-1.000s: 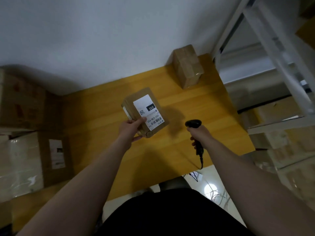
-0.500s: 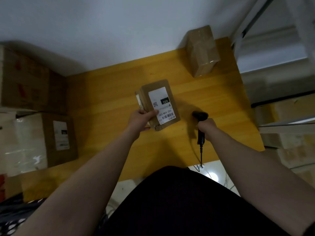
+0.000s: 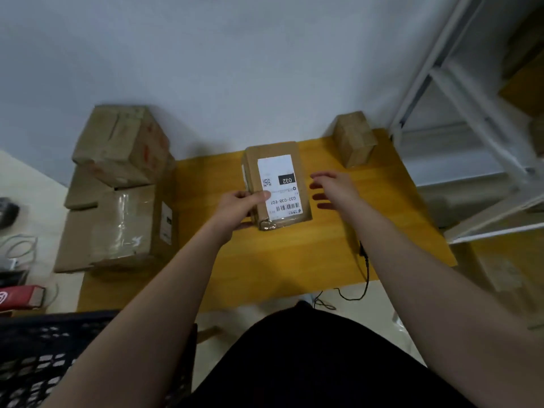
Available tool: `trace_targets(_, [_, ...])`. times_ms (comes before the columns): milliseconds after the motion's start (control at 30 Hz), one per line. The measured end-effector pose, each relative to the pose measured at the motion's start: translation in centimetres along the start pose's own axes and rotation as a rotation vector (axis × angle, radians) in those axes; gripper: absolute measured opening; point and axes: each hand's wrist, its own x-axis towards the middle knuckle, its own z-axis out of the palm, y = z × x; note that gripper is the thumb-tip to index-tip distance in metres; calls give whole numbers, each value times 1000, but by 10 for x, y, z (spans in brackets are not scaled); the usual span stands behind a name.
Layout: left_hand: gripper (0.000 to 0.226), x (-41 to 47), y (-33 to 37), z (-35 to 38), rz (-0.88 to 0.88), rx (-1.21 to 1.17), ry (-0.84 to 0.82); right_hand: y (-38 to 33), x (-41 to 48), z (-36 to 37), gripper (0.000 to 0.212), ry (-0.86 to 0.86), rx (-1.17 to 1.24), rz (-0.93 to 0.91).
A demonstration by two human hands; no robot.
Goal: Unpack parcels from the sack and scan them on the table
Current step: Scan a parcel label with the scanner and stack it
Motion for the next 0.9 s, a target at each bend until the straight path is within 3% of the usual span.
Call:
trace_targets(200, [53,-95,-14,-39,131,-55,17,-6,-118,35,14,-62,105,-156])
trace_targets(533, [44,-218,-71,-69,255,-104,19,25,-256,53,16,-55,131,-234])
trace_targets(900, [47,-372,-189,-60,231,-162,146,131,-387,58,21,-144,118,-242])
